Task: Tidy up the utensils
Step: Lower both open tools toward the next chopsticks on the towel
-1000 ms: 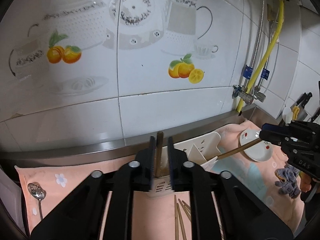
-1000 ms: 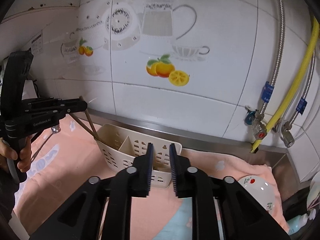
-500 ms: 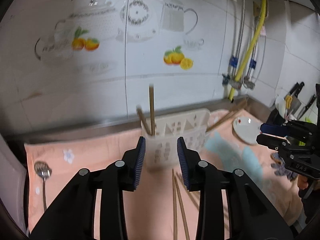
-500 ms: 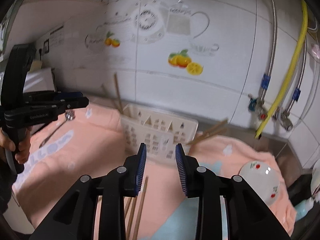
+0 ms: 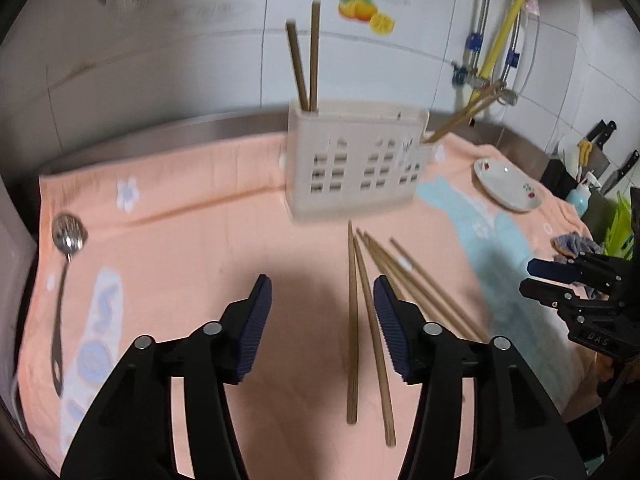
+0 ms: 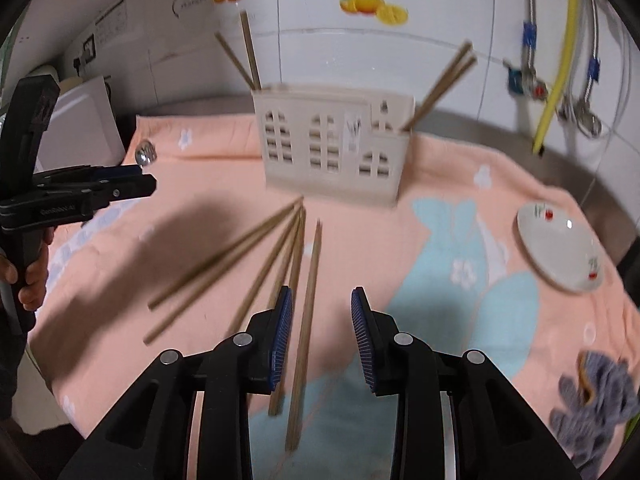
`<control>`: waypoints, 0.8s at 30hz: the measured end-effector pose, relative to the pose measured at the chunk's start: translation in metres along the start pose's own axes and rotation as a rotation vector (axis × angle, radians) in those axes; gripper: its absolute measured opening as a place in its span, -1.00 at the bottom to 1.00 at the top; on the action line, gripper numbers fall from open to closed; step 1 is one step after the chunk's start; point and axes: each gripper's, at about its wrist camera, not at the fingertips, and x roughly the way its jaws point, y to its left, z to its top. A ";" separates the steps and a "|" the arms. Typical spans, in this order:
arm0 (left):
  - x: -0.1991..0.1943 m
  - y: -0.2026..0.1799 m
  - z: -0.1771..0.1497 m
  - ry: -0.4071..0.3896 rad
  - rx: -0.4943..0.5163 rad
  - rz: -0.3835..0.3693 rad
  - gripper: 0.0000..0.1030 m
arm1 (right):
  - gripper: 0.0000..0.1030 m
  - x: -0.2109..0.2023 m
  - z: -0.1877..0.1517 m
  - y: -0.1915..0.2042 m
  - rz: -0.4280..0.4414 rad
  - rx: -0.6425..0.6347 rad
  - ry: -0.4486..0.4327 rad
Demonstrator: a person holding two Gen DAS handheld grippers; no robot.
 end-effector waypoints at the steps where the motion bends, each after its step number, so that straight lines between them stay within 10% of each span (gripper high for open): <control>1: 0.002 0.001 -0.004 0.007 -0.003 0.003 0.13 | -0.42 0.002 -0.003 0.000 0.002 0.005 0.007; 24: 0.013 -0.003 -0.048 0.084 -0.004 0.024 0.23 | -0.53 0.033 -0.044 0.008 0.007 0.039 0.092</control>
